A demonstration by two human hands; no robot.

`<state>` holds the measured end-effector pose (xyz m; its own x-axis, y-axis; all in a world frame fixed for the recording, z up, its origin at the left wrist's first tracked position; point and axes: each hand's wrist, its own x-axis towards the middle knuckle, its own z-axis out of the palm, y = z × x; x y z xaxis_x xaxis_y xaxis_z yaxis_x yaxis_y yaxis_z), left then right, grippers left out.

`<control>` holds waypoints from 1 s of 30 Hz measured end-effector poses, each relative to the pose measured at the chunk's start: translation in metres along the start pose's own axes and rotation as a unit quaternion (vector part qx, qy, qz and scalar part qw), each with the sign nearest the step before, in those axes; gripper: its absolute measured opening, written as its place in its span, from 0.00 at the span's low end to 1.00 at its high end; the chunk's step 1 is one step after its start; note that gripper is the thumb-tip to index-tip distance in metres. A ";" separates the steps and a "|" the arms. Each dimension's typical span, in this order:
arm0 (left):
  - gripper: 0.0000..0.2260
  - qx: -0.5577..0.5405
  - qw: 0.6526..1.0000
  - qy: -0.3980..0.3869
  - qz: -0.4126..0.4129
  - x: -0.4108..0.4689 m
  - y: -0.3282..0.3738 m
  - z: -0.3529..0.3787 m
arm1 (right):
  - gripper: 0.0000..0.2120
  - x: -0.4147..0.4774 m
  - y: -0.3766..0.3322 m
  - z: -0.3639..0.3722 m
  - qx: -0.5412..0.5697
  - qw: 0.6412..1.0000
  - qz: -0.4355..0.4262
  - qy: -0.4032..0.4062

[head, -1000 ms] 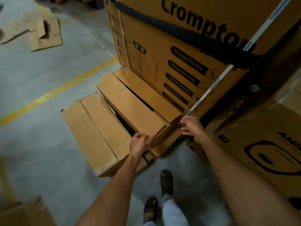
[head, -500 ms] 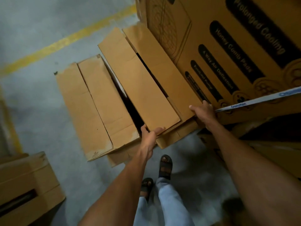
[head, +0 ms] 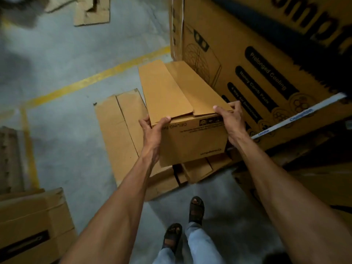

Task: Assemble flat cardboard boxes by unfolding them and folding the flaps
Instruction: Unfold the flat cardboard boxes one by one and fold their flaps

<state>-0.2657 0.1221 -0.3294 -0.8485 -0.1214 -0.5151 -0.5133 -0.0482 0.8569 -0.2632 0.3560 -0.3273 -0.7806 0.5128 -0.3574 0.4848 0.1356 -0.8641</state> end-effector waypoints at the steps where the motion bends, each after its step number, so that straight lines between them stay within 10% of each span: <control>1: 0.29 0.000 1.000 -0.001 0.015 -0.011 0.012 -0.005 | 0.24 -0.014 -0.013 -0.004 0.008 1.000 -0.016 0.007; 16: 0.29 -0.034 0.973 -0.034 0.227 -0.241 0.147 -0.111 | 0.21 -0.290 -0.134 -0.085 0.161 0.954 -0.225 0.114; 30: 0.23 -0.051 0.937 -0.072 0.339 -0.506 0.075 -0.151 | 0.18 -0.560 -0.060 -0.211 0.201 0.918 -0.281 0.192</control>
<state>0.1447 0.0300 -0.0010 -0.9875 -0.0233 0.1561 0.1577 -0.1038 0.9820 0.2277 0.2397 -0.0002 -0.6289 0.7292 0.2699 -0.1981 0.1854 -0.9625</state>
